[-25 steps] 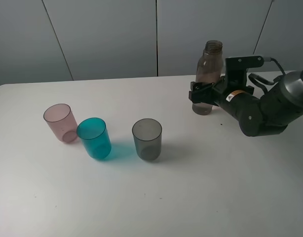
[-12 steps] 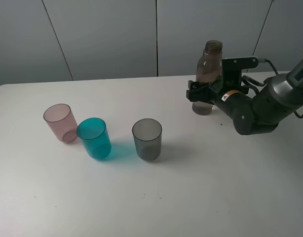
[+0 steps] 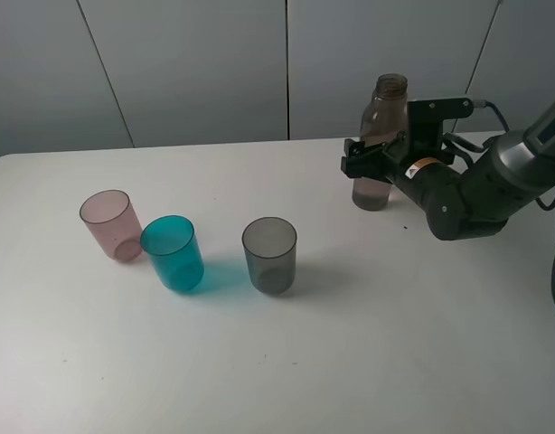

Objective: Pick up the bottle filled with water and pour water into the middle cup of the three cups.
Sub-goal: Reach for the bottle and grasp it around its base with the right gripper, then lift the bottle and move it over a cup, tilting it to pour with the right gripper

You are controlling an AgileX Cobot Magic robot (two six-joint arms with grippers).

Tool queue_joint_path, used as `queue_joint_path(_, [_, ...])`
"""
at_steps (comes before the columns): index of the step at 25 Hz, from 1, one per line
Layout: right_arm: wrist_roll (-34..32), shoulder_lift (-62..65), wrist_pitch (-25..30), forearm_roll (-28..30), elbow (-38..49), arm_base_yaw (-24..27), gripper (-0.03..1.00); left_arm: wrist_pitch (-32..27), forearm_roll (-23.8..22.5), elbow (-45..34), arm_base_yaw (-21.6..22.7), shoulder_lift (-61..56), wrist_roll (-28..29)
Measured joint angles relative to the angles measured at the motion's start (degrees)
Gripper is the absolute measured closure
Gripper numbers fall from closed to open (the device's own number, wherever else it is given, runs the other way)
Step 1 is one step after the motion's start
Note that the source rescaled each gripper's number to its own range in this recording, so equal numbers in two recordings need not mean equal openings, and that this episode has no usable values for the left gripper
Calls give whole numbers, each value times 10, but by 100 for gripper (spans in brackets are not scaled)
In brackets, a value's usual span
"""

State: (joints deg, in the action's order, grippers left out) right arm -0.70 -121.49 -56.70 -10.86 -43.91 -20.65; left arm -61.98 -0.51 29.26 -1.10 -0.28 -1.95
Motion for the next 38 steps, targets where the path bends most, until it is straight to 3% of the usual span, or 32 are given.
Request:
queue_joint_path(18, [-11,-21,-11,12,-4,0,9,0,0,0,0,0,0])
queue_joint_path(19, [-11,-21,-12,12,-4,0,13,0,0,0,0,0,0])
queue_joint_path(20, [-11,-21,-14,12,-4,0,25,0,0,0,0,0,0])
queue_joint_path(21, [-11,-21,-16,12,-4,0,51,0,0,0,0,0,0])
queue_joint_path(22, [-11,-21,-20,12,-4,0,90,0,0,0,0,0,0])
queue_joint_path(24, [-11,-21,-23,12,-4,1,95,0,0,0,0,0,0])
queue_joint_path(31, [-13,-19,-17,32,-4,1,95,0,0,0,0,0,0])
queue_joint_path(38, [7,54,66,70,-13,-20,96,0,0,0,0,0,3])
